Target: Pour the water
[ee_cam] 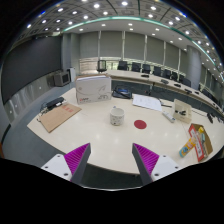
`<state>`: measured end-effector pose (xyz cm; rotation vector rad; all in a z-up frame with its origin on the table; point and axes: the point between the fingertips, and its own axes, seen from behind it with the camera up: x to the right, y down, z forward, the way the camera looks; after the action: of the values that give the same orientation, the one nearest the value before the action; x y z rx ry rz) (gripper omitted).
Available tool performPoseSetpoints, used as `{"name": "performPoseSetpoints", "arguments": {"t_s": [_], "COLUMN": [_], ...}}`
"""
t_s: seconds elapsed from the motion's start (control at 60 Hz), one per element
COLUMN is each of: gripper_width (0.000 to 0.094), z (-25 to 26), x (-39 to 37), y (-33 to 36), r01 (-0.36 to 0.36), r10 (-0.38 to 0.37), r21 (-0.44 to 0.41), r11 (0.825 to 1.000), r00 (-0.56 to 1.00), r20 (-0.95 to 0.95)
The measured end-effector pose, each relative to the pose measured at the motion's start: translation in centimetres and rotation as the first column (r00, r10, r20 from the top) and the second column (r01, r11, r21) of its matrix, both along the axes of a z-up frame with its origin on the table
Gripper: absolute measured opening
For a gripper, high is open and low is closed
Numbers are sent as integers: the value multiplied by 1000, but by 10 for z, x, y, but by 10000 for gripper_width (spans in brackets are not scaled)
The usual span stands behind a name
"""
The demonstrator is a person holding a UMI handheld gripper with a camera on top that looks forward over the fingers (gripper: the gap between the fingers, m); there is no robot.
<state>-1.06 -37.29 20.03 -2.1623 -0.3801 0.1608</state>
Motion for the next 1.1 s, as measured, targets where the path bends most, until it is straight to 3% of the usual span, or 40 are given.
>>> {"name": "performPoseSetpoints", "arguments": {"t_s": [0.133,0.417,0.667,0.933,1.017,1.1], "gripper_width": [859,859,864,857,811,673], "z": [-1,-51,-97,-127,-137,-143], "x": [25,215,363,416,414,409], "y": [1,31,74,169,191,206], "r01": [31,123,209,242,244,239], "r10": [-31,-123,-210,-237,-241,-236], "r21": [2,11,65,166,187,207], "r11": [1000,992,976,956,952,949], "r00": [1000,992,978,970,970,971], "r20": [-6,-5,3,-46,-41,-38]}}
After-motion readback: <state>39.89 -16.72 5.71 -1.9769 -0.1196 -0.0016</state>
